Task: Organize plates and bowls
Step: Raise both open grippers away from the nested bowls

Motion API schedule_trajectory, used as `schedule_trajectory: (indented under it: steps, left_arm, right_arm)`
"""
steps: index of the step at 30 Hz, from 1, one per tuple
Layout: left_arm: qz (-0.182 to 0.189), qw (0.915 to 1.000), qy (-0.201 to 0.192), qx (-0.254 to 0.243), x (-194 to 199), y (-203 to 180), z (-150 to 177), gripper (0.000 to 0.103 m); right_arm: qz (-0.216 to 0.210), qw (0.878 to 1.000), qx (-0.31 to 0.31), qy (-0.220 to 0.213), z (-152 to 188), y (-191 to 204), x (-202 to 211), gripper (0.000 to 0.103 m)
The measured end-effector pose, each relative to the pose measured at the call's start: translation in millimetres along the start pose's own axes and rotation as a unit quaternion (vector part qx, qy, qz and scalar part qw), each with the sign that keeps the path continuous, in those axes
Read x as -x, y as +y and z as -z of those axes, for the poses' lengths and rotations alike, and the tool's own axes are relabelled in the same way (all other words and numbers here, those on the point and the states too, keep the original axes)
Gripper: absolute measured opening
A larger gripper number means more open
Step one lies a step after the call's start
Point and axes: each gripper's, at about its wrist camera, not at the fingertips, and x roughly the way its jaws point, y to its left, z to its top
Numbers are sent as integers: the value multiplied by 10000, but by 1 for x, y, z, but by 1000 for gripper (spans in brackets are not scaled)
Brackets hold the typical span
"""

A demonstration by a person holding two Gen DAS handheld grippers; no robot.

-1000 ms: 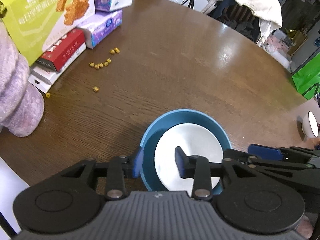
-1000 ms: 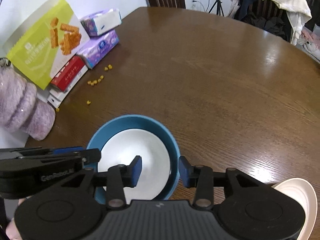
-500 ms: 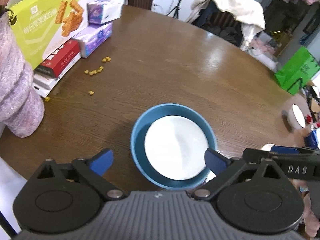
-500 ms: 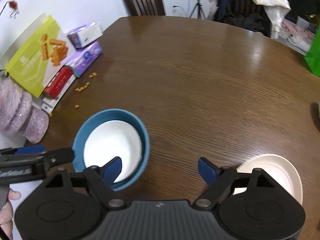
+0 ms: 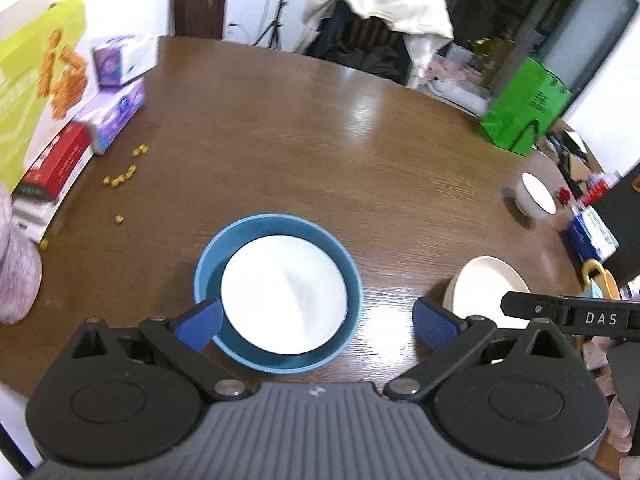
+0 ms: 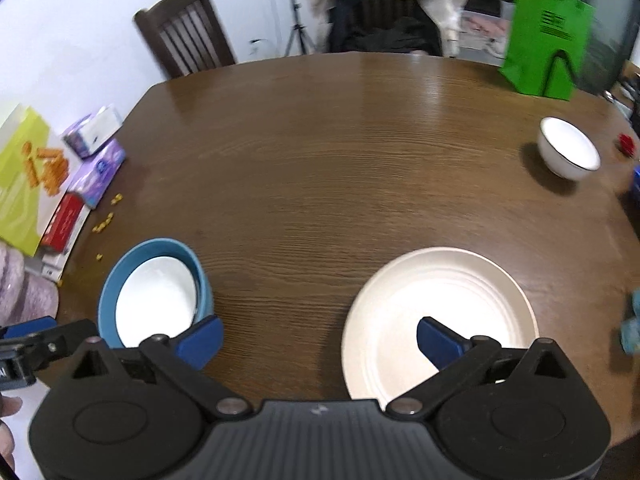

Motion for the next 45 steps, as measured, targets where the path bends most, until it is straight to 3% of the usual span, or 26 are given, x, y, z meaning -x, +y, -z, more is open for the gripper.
schedule_trajectory:
  steps: [8,15,30,45]
  left_arm:
    - [253,9982,37,-541,7,-11,5,103]
    - [294,9970,-31,-709,14,-19,7,103]
    - [11,9991,-312,-280,-1,-53,-18,103]
    - [119,9985,-180,-505,-43,-115,-37,103]
  right_arm:
    - [346,9971,-633,-255,27,-14,25,103]
    - [539,9936,-941,-307,50,-31,36,103]
    - [430,9943,-839,-504,-5,-91,32,103]
    - [485,9910,-1186,-381,-17,-168,14,103]
